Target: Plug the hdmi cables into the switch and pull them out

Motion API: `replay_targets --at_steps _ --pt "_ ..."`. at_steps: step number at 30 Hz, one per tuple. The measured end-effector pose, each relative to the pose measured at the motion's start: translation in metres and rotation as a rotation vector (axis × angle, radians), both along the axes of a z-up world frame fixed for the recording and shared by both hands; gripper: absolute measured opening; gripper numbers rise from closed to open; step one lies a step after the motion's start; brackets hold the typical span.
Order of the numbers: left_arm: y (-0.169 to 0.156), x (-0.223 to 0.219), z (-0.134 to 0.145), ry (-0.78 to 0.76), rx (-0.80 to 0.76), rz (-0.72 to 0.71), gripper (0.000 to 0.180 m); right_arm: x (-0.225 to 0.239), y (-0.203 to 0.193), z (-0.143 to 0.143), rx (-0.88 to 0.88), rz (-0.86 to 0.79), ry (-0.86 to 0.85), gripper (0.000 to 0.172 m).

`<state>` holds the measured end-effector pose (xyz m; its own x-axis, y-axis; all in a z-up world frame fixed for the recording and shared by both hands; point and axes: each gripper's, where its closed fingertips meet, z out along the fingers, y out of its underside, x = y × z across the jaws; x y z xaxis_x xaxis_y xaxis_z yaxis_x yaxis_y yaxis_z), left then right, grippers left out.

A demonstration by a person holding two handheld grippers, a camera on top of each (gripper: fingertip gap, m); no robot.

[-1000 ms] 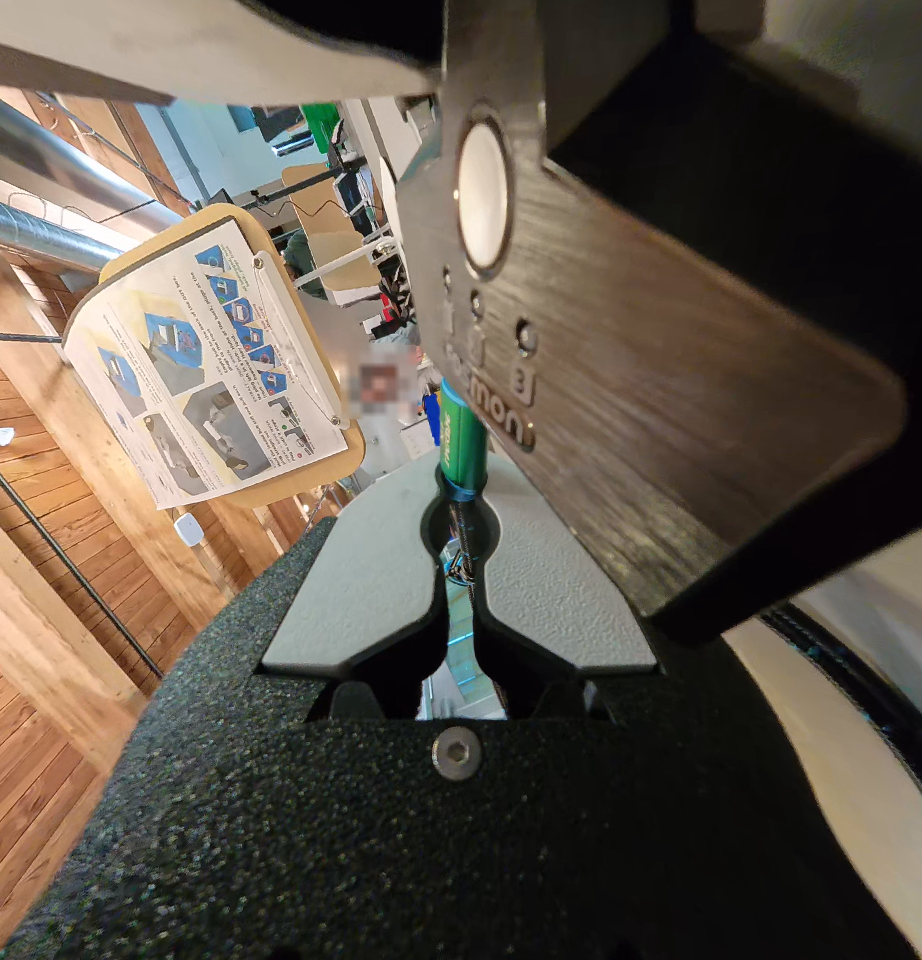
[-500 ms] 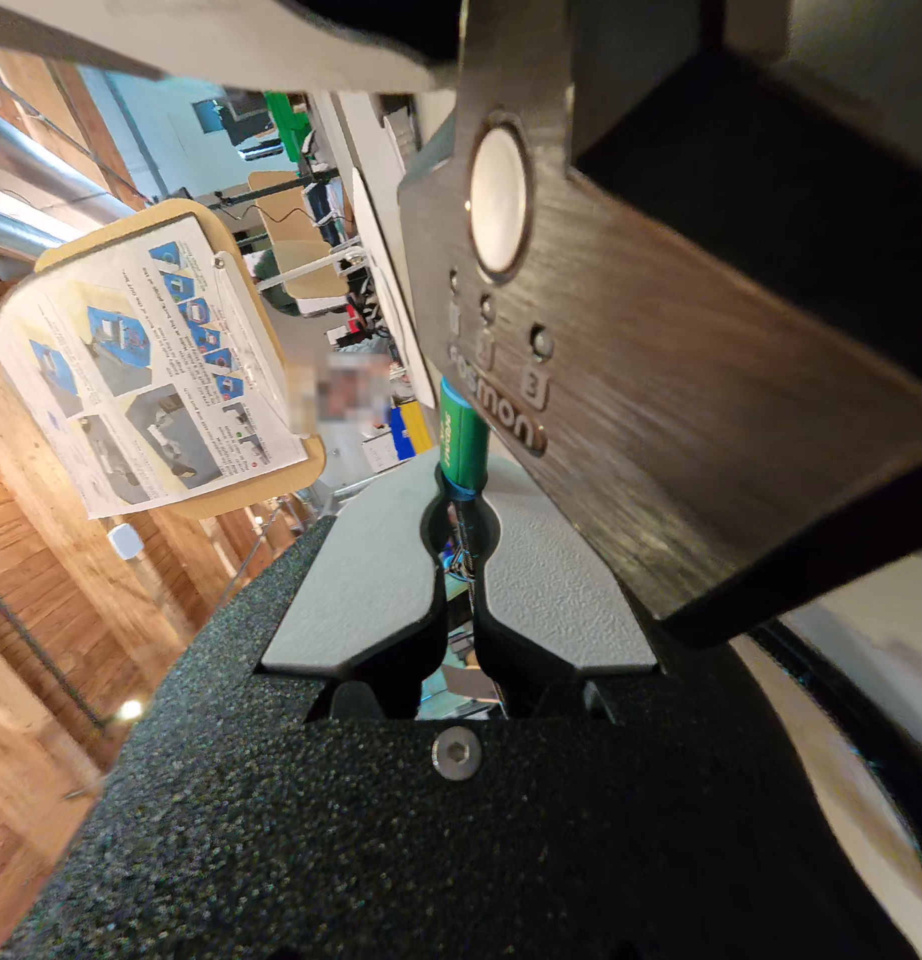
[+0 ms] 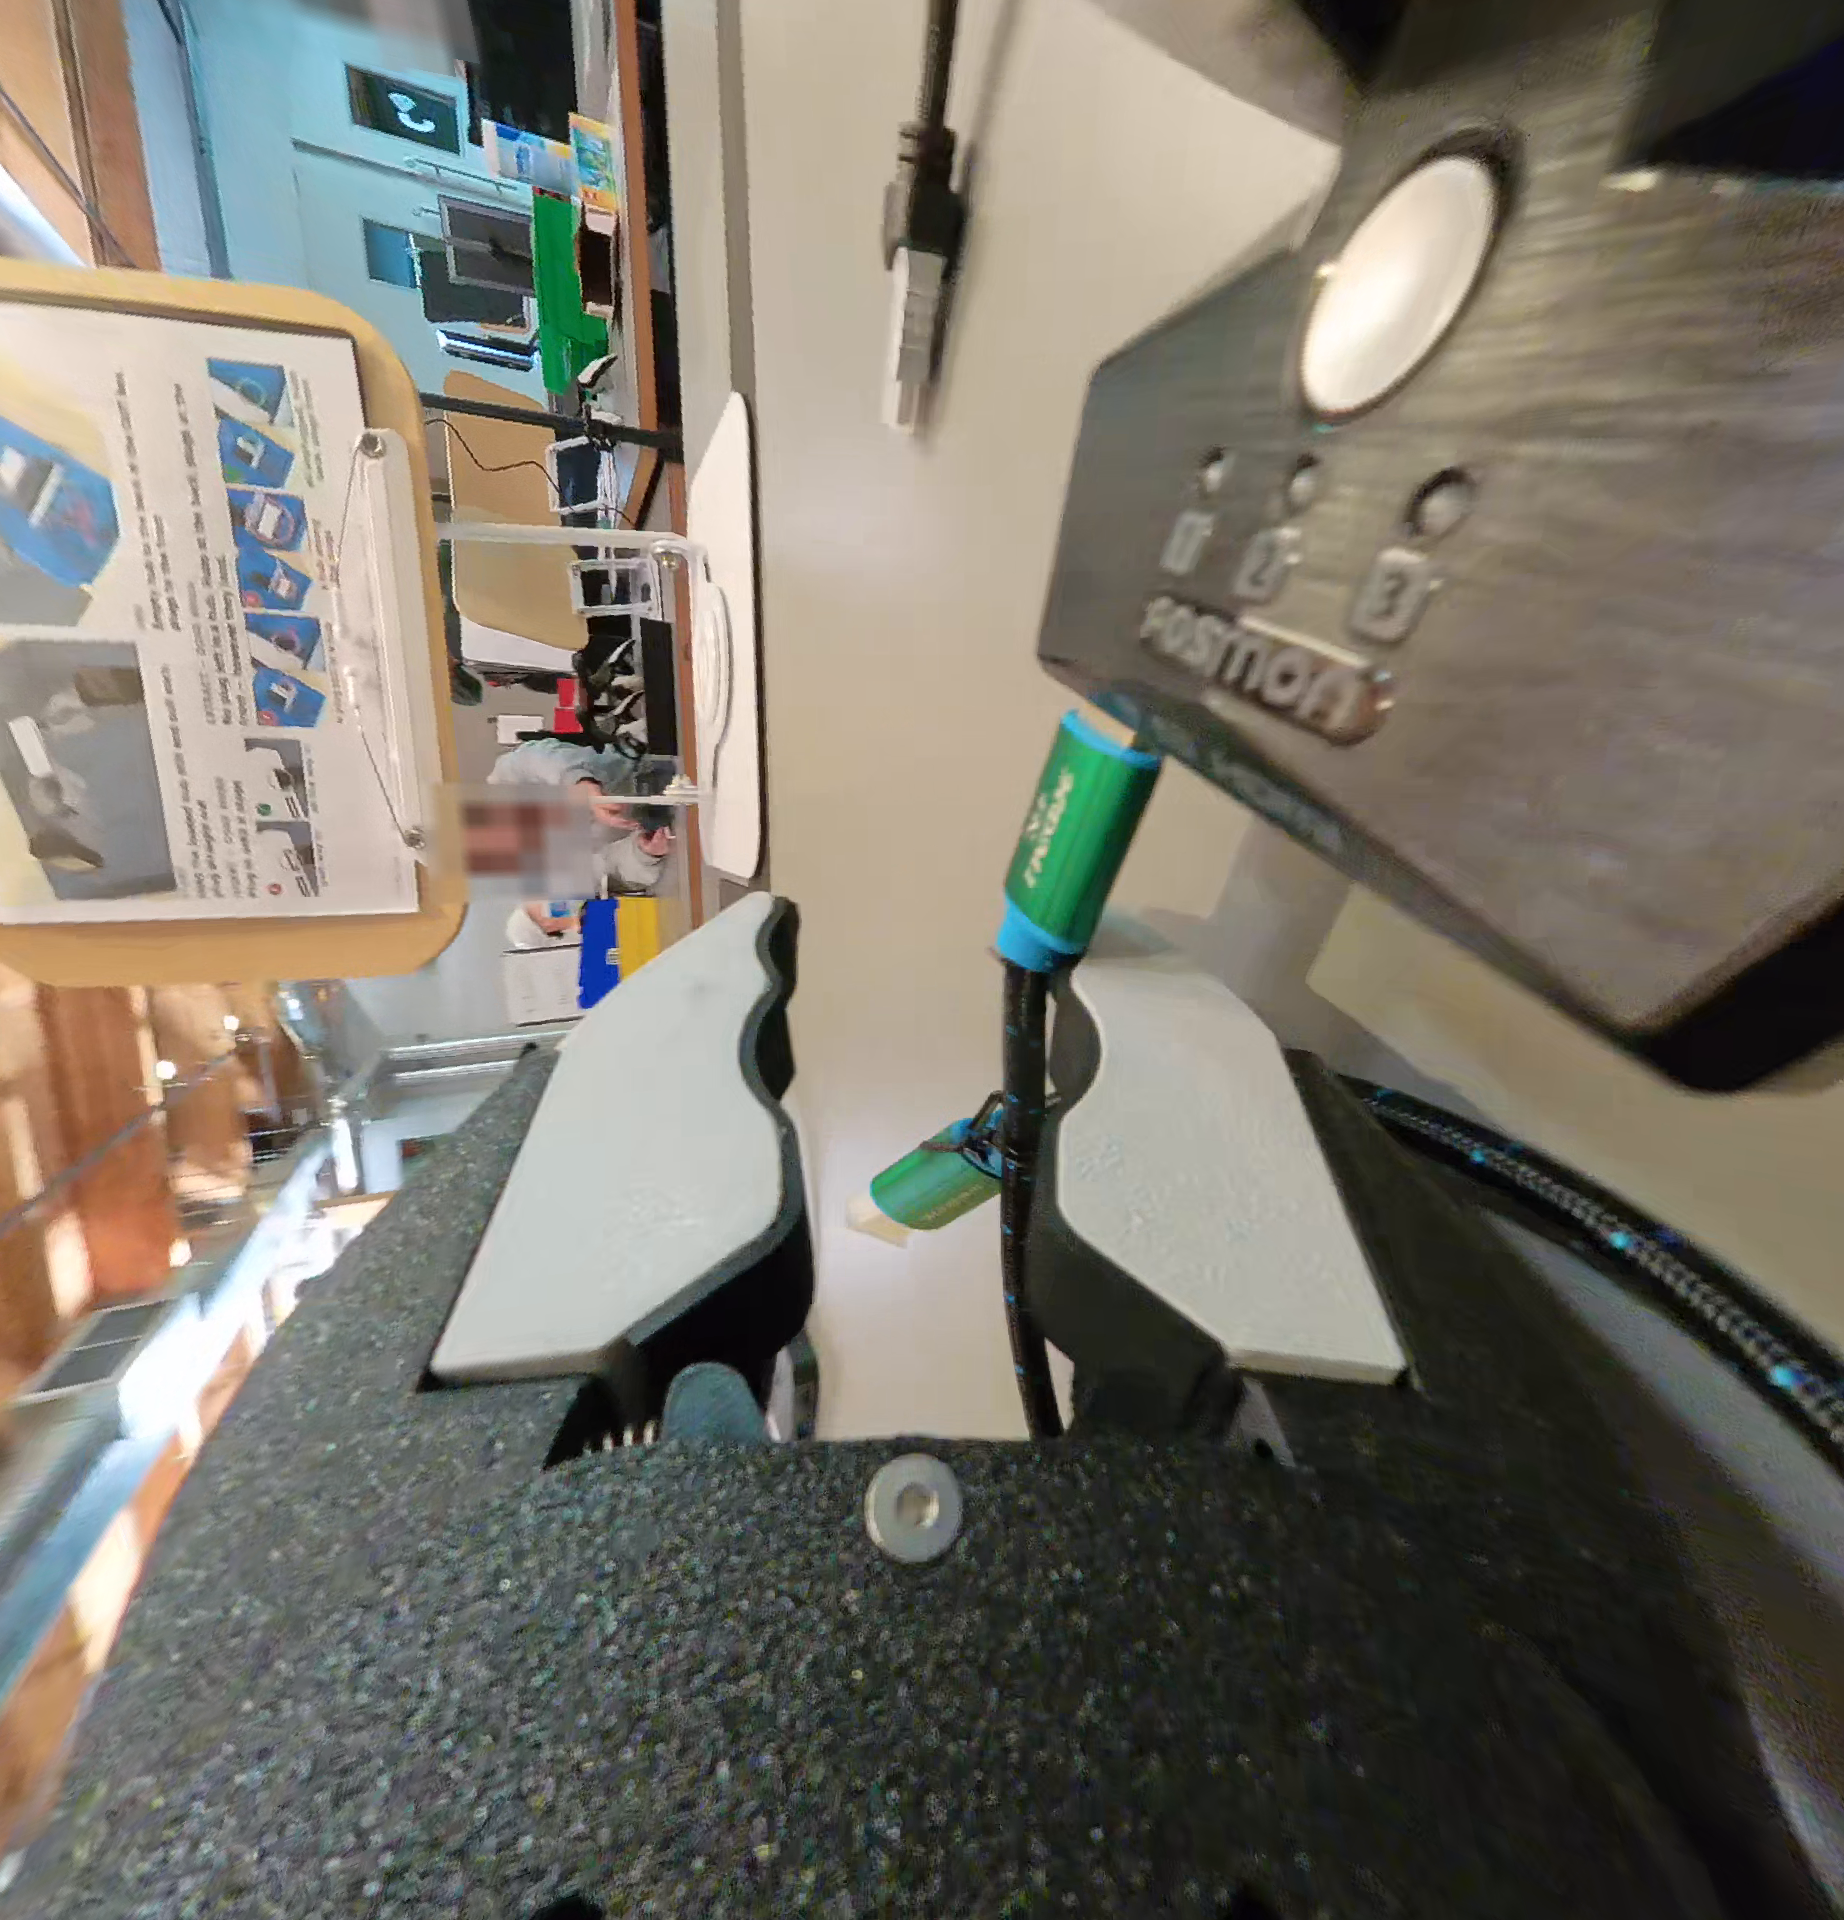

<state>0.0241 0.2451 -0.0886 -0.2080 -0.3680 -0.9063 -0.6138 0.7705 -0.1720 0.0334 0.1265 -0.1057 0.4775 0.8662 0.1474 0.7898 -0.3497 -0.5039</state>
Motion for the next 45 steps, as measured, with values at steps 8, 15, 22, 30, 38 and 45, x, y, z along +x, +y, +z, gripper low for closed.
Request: replay_targets --at_steps 8,15,22,30,38,45 --pt "0.002 -0.004 0.008 -0.192 -0.449 -0.005 0.069 0.010 0.005 0.003 0.033 0.035 -0.125 0.038" --pt "0.003 -0.003 0.003 -0.276 -0.789 0.019 0.066 0.031 0.014 0.012 0.101 0.042 -0.284 0.045" --pt "0.004 -0.003 -0.012 -0.204 -0.728 0.071 0.068 0.040 0.029 0.043 0.209 -0.006 -0.377 0.046" --pt "0.017 -0.007 0.003 -0.323 -0.785 0.110 0.067 0.010 0.039 0.102 0.517 -0.094 -0.274 0.046" --pt "0.028 -0.028 0.027 -0.522 -0.824 0.173 0.059 -0.039 -0.032 0.096 0.543 -0.138 -0.082 0.042" --pt "0.019 -0.060 0.042 -0.651 -0.835 0.198 0.041 -0.041 -0.060 0.017 0.336 -0.242 0.021 0.043"
